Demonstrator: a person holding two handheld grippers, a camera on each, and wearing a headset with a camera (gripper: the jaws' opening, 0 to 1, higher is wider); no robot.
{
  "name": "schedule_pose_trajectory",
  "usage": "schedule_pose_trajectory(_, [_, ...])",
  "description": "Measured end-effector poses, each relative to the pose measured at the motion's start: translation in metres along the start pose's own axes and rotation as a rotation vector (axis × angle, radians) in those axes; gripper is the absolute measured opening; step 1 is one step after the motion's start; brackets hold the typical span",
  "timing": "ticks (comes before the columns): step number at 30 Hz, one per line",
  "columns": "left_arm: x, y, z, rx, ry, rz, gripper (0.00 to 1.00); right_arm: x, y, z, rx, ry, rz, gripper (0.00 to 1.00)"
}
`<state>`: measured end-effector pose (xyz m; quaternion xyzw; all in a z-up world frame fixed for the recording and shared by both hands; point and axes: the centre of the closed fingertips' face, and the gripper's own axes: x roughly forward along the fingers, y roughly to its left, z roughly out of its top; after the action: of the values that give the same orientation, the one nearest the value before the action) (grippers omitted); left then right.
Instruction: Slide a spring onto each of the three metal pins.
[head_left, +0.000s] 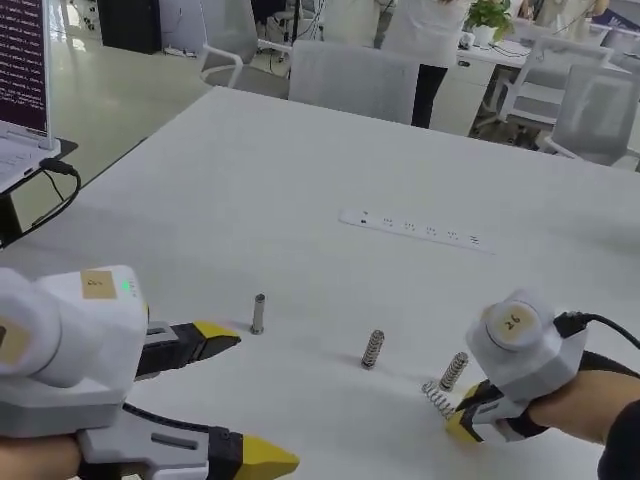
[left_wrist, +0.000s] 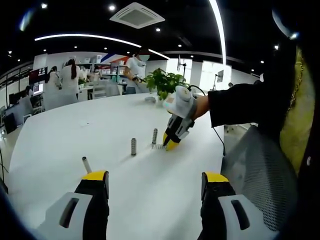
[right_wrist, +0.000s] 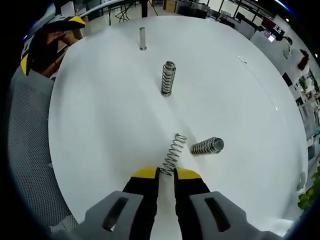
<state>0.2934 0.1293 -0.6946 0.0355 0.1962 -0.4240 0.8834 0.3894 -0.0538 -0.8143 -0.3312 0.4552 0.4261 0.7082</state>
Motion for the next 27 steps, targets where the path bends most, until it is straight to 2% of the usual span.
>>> schedule_pose_trajectory(15, [0.0,0.0,-0.002,-0.005,0.003,-0.003,0.72,-0.001,0.006,-0.003,-0.042,0.011,0.026,0.09])
schedule_pose_trajectory(23, [0.001,-0.003,-0.002,0.001,0.006,-0.02,0.72,-0.009,0.024,-0.001,-0.091,-0.002,0.091,0.09])
schedule_pose_trajectory(27, [0.001,-0.003,-0.003,0.005,0.012,-0.029,0.71,-0.016,0.03,0.006,-0.104,-0.033,0.114,0.08])
